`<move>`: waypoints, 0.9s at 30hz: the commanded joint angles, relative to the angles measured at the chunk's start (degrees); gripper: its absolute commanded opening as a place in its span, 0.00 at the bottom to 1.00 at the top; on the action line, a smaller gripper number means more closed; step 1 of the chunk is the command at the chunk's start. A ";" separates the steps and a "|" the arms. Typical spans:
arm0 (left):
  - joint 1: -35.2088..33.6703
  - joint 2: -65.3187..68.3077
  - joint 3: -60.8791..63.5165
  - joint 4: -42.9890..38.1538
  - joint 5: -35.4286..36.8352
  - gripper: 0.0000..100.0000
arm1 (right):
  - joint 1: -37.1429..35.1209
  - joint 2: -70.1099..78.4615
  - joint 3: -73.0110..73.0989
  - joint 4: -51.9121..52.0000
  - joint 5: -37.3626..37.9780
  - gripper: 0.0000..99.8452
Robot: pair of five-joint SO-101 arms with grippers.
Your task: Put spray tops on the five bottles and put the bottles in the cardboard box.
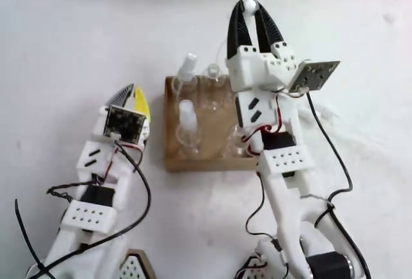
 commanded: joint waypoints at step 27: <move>0.13 0.22 -2.64 -1.58 -0.44 0.02 | -1.10 4.44 -4.84 -1.80 -0.35 0.02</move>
